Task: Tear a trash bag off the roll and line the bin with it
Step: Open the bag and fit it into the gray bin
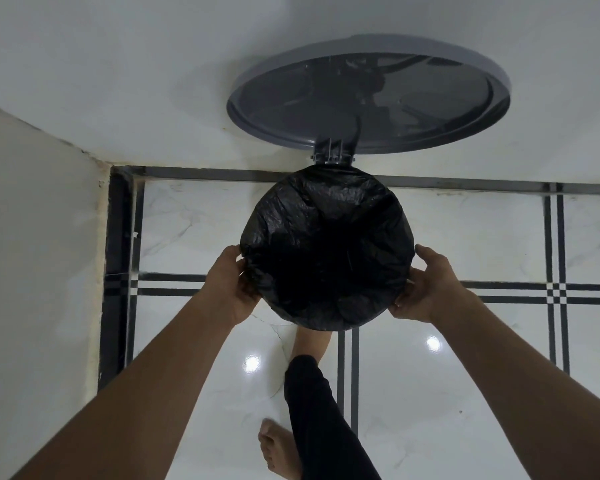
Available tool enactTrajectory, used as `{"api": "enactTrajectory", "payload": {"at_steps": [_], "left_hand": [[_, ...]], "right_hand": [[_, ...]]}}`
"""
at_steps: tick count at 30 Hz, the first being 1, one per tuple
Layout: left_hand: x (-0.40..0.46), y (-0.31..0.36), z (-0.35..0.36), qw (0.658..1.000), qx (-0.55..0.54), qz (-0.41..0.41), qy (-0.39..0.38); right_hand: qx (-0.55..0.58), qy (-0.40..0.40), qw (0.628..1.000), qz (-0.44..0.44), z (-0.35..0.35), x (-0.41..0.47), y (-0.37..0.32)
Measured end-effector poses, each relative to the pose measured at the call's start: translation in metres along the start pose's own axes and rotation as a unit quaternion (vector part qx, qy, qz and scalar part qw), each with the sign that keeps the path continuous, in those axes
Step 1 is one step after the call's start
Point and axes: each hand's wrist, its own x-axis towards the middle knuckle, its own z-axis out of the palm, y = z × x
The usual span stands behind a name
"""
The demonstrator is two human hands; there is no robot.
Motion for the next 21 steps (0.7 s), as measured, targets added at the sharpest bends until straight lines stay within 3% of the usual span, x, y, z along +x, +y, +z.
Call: {"api": "enactTrajectory", "payload": {"at_steps": [4, 7, 10, 17, 21], "left_hand": [[0.003, -0.002, -0.006, 0.999, 0.029, 0.031, 0.013], [0.007, -0.007, -0.015, 0.987, 0.087, 0.133, 0.024], [0.005, -0.011, -0.02, 0.975, 0.099, 0.189, 0.054], [0.005, -0.013, -0.015, 0.978, 0.102, 0.164, 0.072], [0.001, -0.012, -0.011, 0.986, 0.055, 0.137, 0.075]], "right_hand": [[-0.001, 0.026, 0.999, -0.034, 0.002, 0.0, 0.001], [-0.031, 0.056, 0.989, -0.132, 0.001, 0.005, 0.001], [-0.043, 0.058, 0.982, -0.172, -0.001, 0.008, 0.003], [-0.007, 0.077, 0.985, -0.154, -0.004, 0.006, 0.009], [-0.016, 0.067, 0.994, -0.081, 0.002, 0.002, 0.007]]}}
